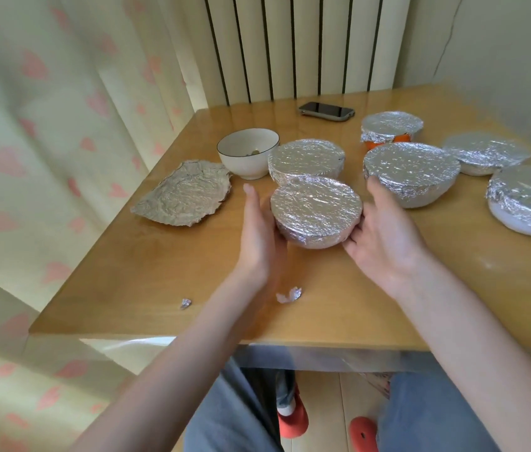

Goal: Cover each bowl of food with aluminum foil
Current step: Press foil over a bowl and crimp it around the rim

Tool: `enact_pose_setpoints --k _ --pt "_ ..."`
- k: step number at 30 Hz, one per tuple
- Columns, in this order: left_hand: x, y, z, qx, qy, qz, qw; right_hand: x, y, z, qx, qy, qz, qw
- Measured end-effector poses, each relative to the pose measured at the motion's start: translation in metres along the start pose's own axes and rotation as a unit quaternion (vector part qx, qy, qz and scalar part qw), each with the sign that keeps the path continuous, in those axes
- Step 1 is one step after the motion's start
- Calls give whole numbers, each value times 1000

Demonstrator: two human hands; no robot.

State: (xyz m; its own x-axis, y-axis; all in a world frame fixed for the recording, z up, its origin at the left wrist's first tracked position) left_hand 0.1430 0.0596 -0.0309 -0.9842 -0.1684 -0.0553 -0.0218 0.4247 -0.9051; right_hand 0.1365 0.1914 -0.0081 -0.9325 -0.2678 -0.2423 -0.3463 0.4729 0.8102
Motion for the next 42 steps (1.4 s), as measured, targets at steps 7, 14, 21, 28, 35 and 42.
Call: enact_pose_setpoints --k 7,14,21,28,35,42 --pt "17 29 -38 -16 30 62 998 3 17 42 -10 -84 20 996" --pt "4 13 -30 37 24 47 998 -6 14 45 -48 -162 79 982" --pt "7 -39 38 132 -129 -84 979 -11 34 17 -257 -236 348 870" --pt "90 -82 64 175 -189 72 963 99 62 -91 -616 -13 304 726" --pt "136 -69 55 151 -135 147 968 180 44 -116 -699 6 228 678" --pt "145 -65 61 82 -158 108 978 185 40 -108 -670 11 233 705"
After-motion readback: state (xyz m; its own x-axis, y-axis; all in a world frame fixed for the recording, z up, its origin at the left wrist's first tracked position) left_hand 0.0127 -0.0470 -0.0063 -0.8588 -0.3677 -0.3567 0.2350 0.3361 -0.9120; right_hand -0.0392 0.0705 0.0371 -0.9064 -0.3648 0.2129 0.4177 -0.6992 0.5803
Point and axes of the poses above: each hand's wrist, its own x-axis towards the middle knuckle, its own z-axis out of the back of the hand, y = z × x, the point moved 2 cm from there along x, towards the middle knuckle, and after that the axes turned 1 degree about -x, right-handed, at the moved point
